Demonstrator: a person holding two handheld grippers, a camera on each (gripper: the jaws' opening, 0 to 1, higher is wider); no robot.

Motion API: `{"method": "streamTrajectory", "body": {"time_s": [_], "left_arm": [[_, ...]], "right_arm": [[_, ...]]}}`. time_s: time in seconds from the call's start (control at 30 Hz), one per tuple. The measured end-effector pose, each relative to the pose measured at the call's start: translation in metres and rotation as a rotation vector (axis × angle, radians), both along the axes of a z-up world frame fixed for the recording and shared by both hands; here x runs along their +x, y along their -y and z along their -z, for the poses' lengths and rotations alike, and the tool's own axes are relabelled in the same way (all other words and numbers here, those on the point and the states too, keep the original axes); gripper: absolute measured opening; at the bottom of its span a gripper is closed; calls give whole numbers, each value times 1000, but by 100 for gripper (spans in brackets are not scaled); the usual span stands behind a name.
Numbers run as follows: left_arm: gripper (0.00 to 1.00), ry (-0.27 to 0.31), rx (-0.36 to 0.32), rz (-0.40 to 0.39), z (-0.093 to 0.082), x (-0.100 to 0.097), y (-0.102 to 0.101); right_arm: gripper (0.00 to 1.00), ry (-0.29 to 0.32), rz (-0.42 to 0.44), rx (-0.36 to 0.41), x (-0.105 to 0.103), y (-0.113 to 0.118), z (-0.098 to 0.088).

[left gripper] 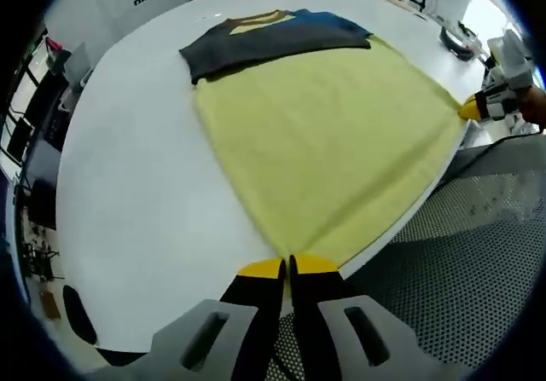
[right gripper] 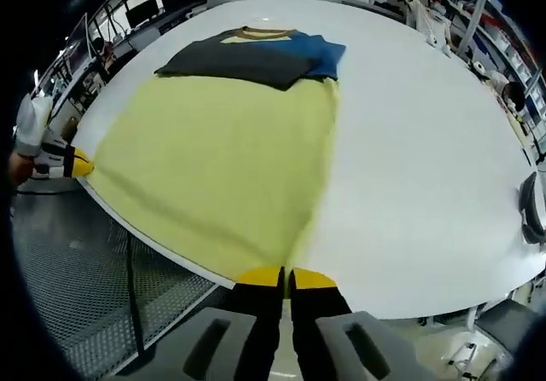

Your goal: Fold the garment on the visible template until the final outline fits inside the template.

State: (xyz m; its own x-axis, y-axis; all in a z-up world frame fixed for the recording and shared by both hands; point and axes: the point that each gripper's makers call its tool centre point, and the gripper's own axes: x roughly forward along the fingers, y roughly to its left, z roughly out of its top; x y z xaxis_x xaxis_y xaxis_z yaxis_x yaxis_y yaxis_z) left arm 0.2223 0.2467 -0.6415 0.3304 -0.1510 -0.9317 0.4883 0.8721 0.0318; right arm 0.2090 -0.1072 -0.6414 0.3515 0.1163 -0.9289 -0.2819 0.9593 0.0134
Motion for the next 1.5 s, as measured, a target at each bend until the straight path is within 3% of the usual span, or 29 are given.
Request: {"method": "streamTrajectory", "body": {"time_s": [0.27,0.4,0.6,0.97,1.5], "left_arm": [[7,-17,-11,-16,-3,-3,-1],[6,25,-38,-12,-16,6,2],[6,31,-81,-26,-30,16,3],[6,92,-202,-141,-60,49,-4],[6,193,-274,-201,-92,93,-7]], "right_arm": [[0,1,4,-2,-2,0,-4],[0,44,-14,-18,7,-2,-15],[0,119,4,8,28,-3,-41],[0,203,-11,-4,62,-2,-71],[0,290,-36,-6,109,-5,-111]]}}
